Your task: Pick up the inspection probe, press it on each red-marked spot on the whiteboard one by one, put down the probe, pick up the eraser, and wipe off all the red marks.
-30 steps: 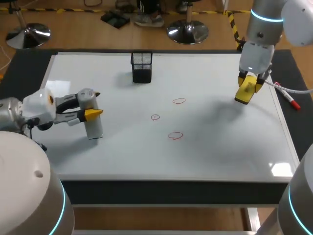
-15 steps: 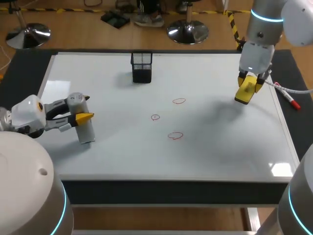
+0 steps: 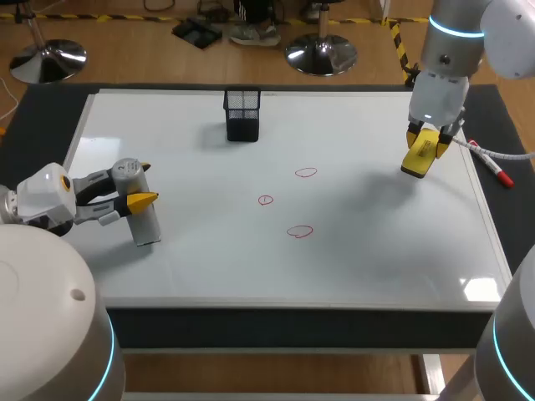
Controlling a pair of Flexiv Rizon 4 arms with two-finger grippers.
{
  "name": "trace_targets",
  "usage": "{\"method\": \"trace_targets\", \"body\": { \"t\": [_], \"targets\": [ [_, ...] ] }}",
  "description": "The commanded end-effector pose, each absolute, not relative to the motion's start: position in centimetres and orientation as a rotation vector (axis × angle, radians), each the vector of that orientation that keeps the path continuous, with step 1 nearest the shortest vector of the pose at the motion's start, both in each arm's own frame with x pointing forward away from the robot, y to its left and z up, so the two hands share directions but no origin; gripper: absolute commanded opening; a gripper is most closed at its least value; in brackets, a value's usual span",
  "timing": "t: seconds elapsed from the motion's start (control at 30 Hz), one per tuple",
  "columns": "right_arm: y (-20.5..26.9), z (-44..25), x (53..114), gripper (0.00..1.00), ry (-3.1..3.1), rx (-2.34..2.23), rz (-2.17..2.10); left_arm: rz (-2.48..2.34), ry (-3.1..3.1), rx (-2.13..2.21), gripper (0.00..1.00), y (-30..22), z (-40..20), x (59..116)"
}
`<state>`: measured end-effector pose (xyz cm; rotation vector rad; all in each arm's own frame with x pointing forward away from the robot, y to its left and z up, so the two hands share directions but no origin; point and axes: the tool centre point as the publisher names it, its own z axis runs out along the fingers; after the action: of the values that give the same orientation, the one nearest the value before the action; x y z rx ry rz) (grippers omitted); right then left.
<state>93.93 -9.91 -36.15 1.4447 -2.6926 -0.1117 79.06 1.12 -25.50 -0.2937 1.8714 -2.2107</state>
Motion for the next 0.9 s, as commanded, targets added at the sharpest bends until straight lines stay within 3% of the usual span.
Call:
{"method": "trace_targets", "body": {
  "t": [0.03, 0.53, 0.9],
  "targets": [
    [-9.4, -35.9, 93.8, 0.00, -2.669, 1.476, -0.095, -2.210, 1.871, -0.293, 0.00, 1.1, -25.4, 79.0],
    [5.6, -35.6, 93.2, 0.00, -2.396, 1.885, -0.011, -2.210, 1.871, -0.293, 0.00, 1.1, -25.4, 79.0],
    [13.7, -36.3, 92.1, 0.00, -2.254, 2.026, 0.027, -2.210, 1.871, -0.293, 0.00, 1.1, -25.4, 79.0]
  ]
}}
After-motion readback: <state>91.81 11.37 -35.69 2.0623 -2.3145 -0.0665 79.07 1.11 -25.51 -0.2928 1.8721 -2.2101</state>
